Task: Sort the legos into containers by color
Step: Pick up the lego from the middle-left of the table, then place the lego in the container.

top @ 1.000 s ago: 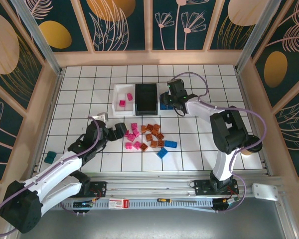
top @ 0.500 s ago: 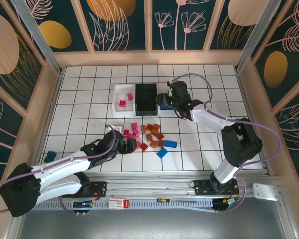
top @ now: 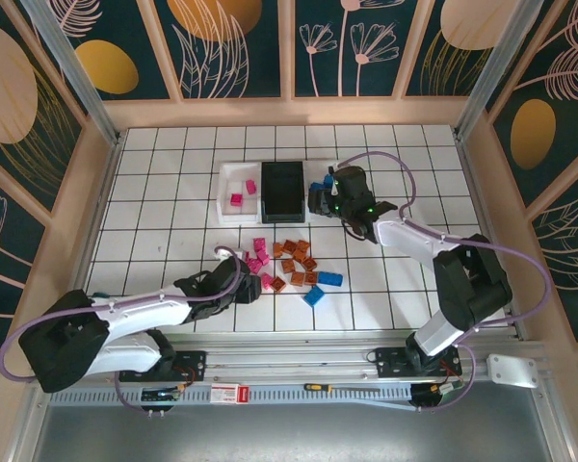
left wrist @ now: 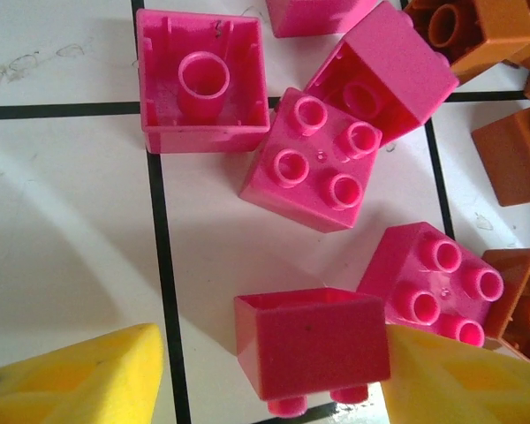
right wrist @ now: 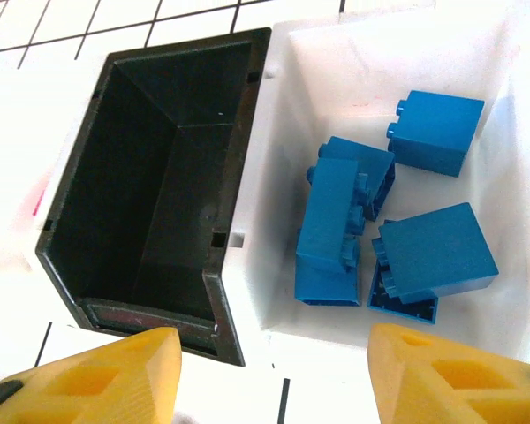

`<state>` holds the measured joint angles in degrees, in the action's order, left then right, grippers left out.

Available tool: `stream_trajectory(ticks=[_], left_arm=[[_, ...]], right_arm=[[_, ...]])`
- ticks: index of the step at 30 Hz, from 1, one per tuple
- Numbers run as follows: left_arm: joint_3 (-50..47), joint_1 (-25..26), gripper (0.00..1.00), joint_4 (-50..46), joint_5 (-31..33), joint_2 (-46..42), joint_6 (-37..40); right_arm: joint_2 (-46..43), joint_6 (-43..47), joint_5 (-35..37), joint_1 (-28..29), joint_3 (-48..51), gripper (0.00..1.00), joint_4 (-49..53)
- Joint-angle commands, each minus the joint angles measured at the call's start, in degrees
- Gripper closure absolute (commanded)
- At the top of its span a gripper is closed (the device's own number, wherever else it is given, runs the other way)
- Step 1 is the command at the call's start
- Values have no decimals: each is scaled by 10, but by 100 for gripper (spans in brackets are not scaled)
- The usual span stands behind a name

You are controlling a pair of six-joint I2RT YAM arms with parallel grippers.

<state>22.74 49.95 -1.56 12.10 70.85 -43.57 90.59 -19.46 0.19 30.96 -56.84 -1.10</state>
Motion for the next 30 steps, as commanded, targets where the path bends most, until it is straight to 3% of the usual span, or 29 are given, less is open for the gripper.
stream_trajectory(ticks=[1, 4, 9, 14, 21, 26, 30], left_arm=[[18, 3, 35, 29, 13, 14, 14], [25, 3, 39, 38, 16, 29, 21], [32, 3, 55, 43, 16, 40, 24], [52, -2, 68, 1, 49, -11, 35], [120, -123, 70, -11, 46, -36, 87], [215, -196, 71, 30, 15, 55, 108], [292, -223, 72, 43, 3, 152, 115]], right_arm=[[-19, -5, -2, 1, 3, 42, -13], [-18, -3, -2, 1, 2, 42, -12], [-24, -4, 1, 13, 10, 43, -11], [-47, -9, 1, 14, 30, 43, -12], [-86, -27, -7, 24, 81, 43, -29], [-107, -35, -3, 30, 111, 43, -29], [-126, -39, 2, 31, 133, 43, -28]])
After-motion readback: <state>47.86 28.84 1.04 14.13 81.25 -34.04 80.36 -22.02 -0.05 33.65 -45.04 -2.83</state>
